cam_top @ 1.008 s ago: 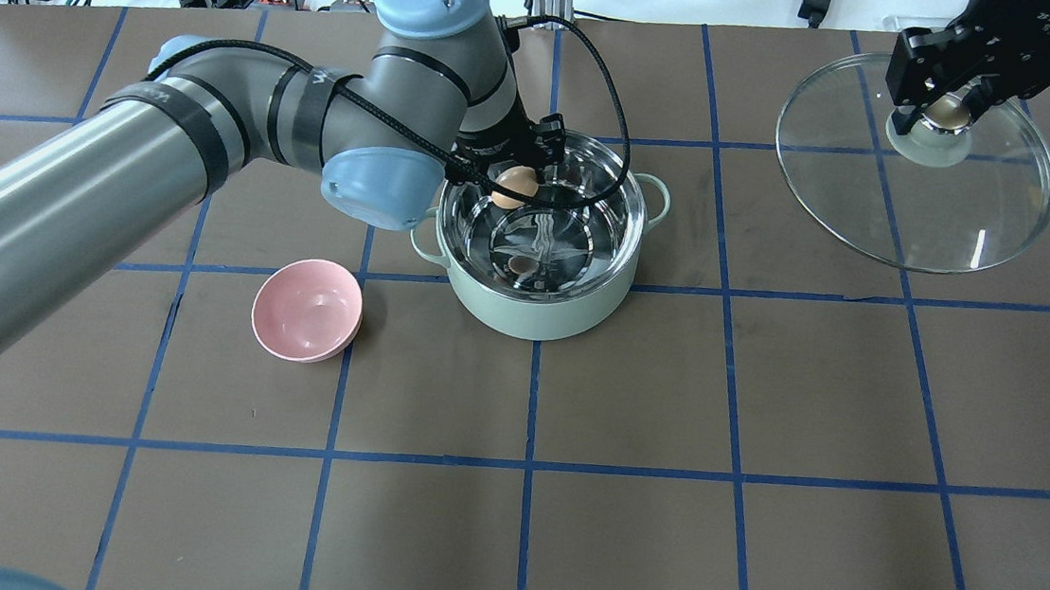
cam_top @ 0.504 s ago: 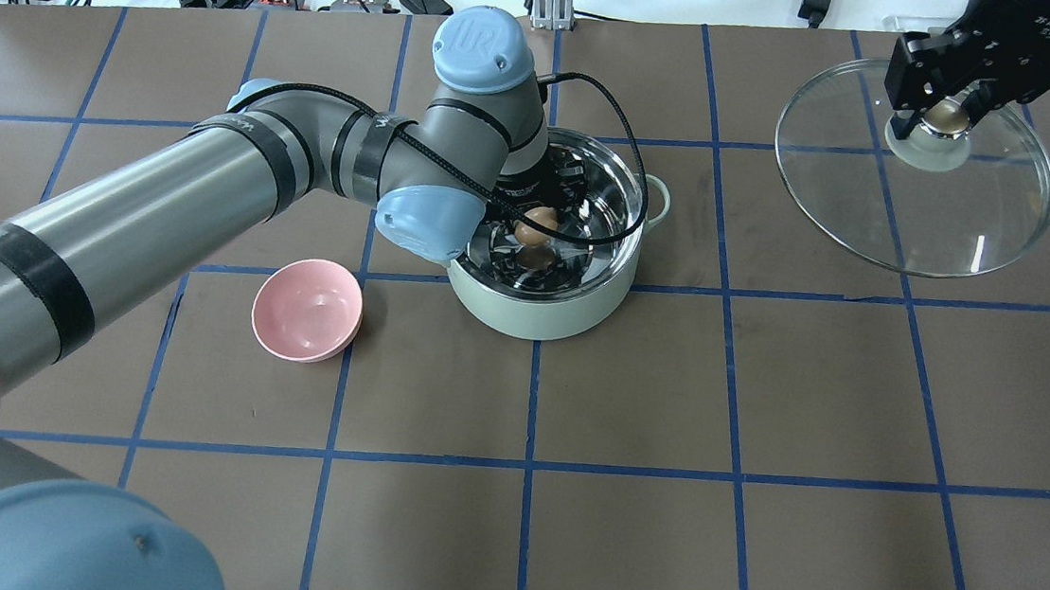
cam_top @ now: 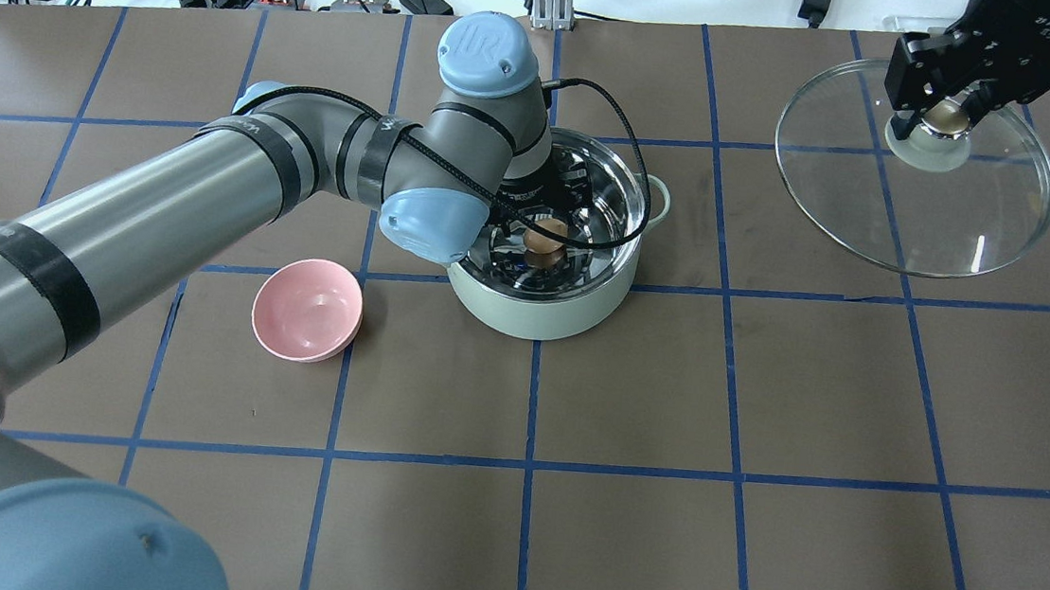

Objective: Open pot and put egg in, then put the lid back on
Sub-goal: 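Carry the egg with the left gripper over the open pot and lower it, then open the left gripper to release the egg into the pot and raise it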

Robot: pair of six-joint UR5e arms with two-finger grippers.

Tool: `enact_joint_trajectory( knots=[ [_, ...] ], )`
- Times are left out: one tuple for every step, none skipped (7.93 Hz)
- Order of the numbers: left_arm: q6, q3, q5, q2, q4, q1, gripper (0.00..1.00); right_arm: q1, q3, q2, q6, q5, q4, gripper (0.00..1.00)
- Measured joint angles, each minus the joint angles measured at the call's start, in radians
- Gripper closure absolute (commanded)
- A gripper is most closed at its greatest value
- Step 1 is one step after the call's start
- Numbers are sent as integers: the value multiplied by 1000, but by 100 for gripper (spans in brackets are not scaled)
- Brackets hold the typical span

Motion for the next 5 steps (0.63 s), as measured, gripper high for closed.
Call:
enact_joint_trajectory(
  knots=[
    [4, 5, -1, 11, -6, 0, 0, 0, 0, 0, 0, 0, 0, 100],
    [5, 9, -4, 27, -19, 0, 0, 0, 0, 0, 0, 0, -1, 100],
    [6, 15, -6, 57, -50, -1, 0, 0, 0, -1, 1, 1, 0, 100],
    [9, 29, -6, 101, -119, -1, 0, 3, 1, -1, 10, 4, 0, 100],
    [23, 53, -4, 157, -220, -1, 0, 7, 2, -3, 29, 7, 0, 100]
  ],
)
